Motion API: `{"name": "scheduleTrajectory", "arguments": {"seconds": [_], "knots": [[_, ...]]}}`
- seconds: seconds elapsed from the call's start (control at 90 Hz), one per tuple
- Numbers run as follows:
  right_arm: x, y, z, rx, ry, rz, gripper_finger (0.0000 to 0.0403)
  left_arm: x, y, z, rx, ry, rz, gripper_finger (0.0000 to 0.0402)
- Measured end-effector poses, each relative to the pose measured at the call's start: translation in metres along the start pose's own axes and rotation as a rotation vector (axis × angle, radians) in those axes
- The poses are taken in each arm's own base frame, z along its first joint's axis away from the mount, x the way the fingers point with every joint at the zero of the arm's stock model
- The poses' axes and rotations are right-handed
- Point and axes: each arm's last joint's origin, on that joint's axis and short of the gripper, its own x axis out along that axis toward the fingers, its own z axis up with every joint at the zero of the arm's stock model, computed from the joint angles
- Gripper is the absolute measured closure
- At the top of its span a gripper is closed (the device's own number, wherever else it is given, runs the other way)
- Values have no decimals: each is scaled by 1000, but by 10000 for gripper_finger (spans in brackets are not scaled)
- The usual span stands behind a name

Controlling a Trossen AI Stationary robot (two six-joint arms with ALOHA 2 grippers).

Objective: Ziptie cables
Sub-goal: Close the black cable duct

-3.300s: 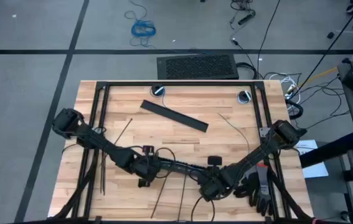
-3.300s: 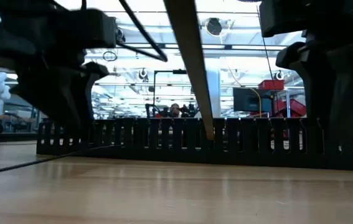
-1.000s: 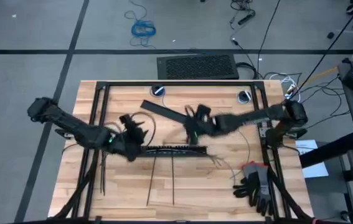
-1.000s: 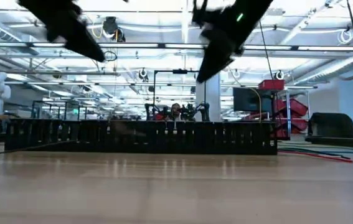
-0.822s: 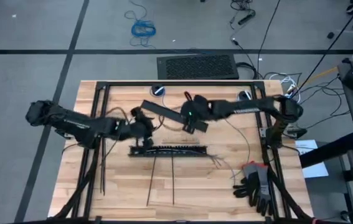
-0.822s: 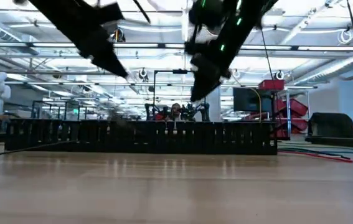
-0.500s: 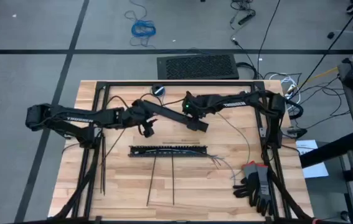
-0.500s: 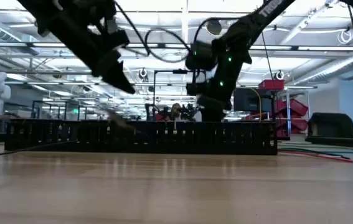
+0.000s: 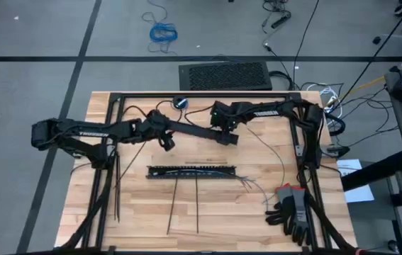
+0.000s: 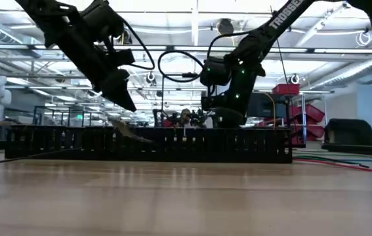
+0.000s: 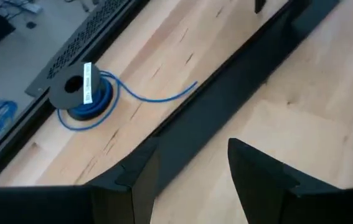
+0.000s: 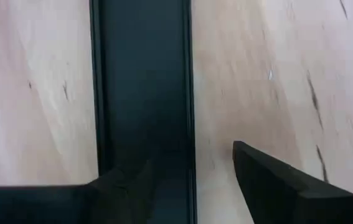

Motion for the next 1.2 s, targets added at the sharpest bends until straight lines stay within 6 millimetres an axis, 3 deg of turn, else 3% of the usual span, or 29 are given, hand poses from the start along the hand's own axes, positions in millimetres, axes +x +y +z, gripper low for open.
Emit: {"name": "scheduleTrajectory", "arguments": {"seconds": [0.367,0.767,0.978,1.2], "knots": [[0,-13,-3,-59,22,-17,390,0,0,-4,-141,32,25,215],[-10,-11,-9,-99,67,-29,402,0,3,-4,-172,31,60,215],[-56,19,-12,-208,76,-113,402,1,7,-3,-257,18,115,215],[-116,47,-14,-288,-84,-152,402,1,6,8,-179,-87,85,215]]}}
